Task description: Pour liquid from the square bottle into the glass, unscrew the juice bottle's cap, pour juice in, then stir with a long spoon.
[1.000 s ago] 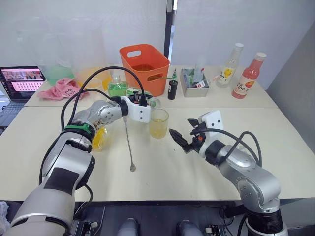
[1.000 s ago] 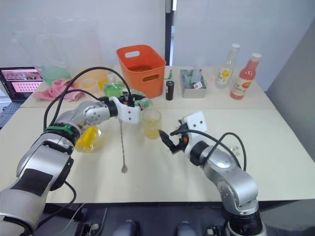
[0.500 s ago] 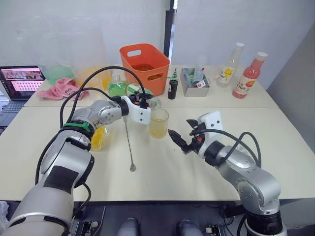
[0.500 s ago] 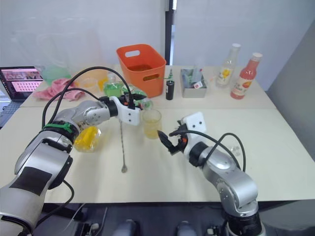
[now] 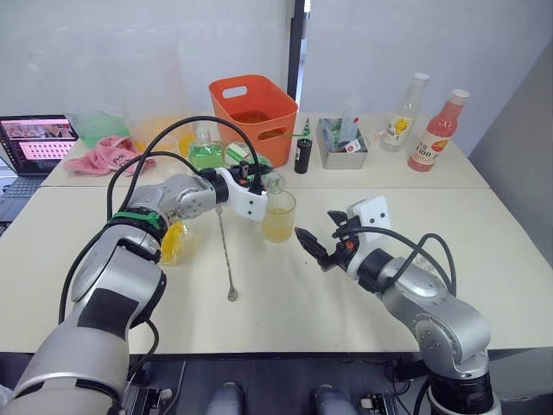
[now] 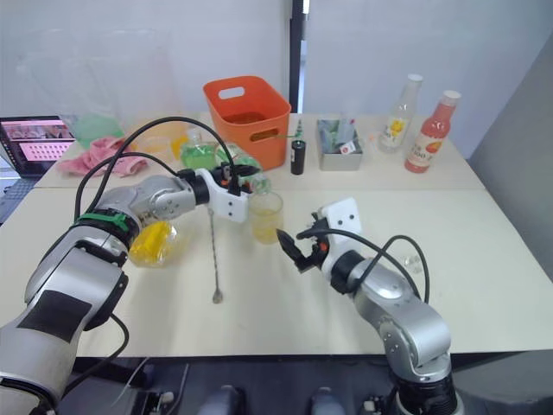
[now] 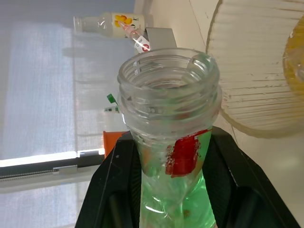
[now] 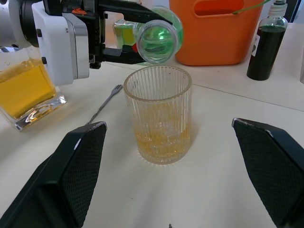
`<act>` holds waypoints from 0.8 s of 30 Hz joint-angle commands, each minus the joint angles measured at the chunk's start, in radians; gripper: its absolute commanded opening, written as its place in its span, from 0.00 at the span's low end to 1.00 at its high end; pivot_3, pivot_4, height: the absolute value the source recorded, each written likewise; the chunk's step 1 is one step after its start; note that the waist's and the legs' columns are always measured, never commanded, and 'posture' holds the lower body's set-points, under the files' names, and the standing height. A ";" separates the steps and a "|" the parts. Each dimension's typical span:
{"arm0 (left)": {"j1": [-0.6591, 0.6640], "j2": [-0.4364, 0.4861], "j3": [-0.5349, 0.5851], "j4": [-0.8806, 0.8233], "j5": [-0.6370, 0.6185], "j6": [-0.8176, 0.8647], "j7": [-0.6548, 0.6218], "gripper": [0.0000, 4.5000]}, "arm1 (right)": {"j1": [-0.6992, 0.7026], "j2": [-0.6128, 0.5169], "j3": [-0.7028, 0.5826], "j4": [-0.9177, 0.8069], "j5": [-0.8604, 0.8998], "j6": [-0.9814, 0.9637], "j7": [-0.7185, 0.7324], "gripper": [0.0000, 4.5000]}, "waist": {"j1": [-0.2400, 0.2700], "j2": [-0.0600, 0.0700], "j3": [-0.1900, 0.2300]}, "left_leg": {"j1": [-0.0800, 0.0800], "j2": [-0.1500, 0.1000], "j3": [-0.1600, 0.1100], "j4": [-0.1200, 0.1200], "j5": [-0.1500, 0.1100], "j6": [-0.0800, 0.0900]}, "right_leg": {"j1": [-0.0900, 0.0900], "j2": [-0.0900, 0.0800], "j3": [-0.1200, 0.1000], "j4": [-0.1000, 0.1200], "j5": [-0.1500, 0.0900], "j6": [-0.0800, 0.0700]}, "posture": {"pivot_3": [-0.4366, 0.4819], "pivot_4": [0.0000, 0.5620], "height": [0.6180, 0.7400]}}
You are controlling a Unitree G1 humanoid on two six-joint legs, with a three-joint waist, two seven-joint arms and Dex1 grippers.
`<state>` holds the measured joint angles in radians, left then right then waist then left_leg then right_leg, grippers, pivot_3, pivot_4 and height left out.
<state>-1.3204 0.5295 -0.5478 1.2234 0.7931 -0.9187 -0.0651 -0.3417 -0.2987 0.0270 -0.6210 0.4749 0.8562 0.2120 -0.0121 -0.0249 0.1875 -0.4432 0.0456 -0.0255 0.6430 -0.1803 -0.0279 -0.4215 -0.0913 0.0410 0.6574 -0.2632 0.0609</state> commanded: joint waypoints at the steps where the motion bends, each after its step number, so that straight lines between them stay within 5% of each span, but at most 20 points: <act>1: -0.054 0.024 0.009 -0.020 0.002 -0.014 0.059 0.31 | -0.001 0.007 -0.009 -0.049 0.010 -0.007 -0.003 1.00 | 0.000 0.000 0.000 | 0.000 0.000 0.000 0.000 0.000 0.000 | 0.000 0.000 0.000 0.000 0.000 0.000 | 0.48 0.27 0.99; 24: -0.064 0.024 -0.004 -0.001 0.009 -0.016 0.079 0.31 | 0.006 0.015 -0.008 -0.054 0.005 -0.012 -0.004 1.00 | 0.000 0.000 0.000 | 0.000 0.000 0.000 0.000 0.000 0.000 | 0.000 0.000 0.000 0.001 0.000 0.000 | 0.48 0.27 0.99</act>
<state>-1.3289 0.5431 -0.5848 1.2343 0.8411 -0.9215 -0.0004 -0.3370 -0.2872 0.0267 -0.6232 0.4744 0.8559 0.2116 -0.0125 -0.0249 0.1875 -0.4431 0.0456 -0.0255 0.6431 -0.1801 -0.0281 -0.4218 -0.0913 0.0410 0.6586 -0.2632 0.0609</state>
